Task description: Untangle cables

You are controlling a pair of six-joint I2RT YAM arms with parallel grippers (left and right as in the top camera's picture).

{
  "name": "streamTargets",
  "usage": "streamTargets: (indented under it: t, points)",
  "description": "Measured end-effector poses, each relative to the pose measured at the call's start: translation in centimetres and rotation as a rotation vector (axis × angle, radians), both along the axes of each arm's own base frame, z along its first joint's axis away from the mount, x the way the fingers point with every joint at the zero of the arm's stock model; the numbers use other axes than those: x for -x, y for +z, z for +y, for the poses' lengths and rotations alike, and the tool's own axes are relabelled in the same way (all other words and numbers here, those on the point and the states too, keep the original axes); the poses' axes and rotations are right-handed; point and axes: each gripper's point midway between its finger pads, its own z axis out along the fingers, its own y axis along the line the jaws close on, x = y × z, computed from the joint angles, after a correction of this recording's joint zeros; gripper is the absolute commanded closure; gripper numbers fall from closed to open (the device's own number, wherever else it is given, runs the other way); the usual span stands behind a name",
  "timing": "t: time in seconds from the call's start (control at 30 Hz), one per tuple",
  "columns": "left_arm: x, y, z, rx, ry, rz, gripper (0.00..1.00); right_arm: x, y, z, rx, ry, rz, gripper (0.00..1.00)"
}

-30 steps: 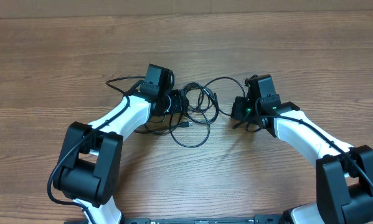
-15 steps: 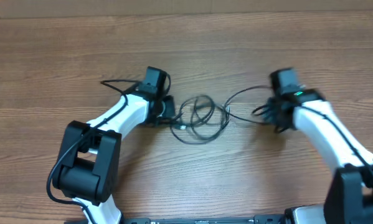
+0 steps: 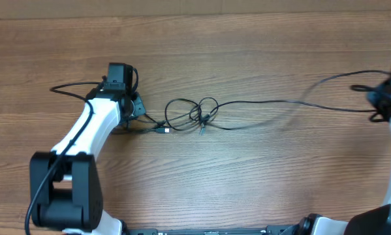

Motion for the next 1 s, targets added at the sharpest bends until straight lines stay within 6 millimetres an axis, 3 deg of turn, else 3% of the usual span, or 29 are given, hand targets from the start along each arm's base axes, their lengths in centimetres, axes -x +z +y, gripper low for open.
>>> streamTargets:
  t: [0.33, 0.57, 0.7, 0.77, 0.87, 0.93, 1.0]
  points:
    - [-0.4, 3.1, -0.2, 0.020, 0.005, -0.087, 0.96, 4.6, 0.7, -7.3, -0.013, -0.272, -0.093, 0.96]
    - [-1.9, 5.1, -2.5, 0.143, -0.046, -0.182, 0.96, 4.4, 0.6, -7.5, -0.058, -0.273, -0.136, 0.96]
    - [-2.0, 8.3, -2.7, 0.158, -0.057, -0.273, 0.96, 4.1, 1.0, -8.0, -0.035, -0.280, -0.159, 0.94]
    - [-2.1, 9.8, -3.4, 0.200, -0.082, -0.314, 0.96, 3.8, 0.9, -7.8, -0.052, -0.268, -0.167, 0.81]
    - [-2.3, 11.2, -5.2, 0.289, -0.138, -0.355, 0.96, 3.2, 0.6, -6.9, -0.104, -0.237, -0.187, 0.38]
    - [-2.6, 12.0, -6.9, 0.373, -0.197, -0.384, 0.96, 2.6, 0.4, -6.1, -0.153, -0.204, -0.206, 0.20]
    - [-3.0, 13.3, -8.6, 0.458, -0.270, -0.427, 0.96, 1.7, 0.3, -5.2, -0.199, -0.145, -0.227, 0.12]
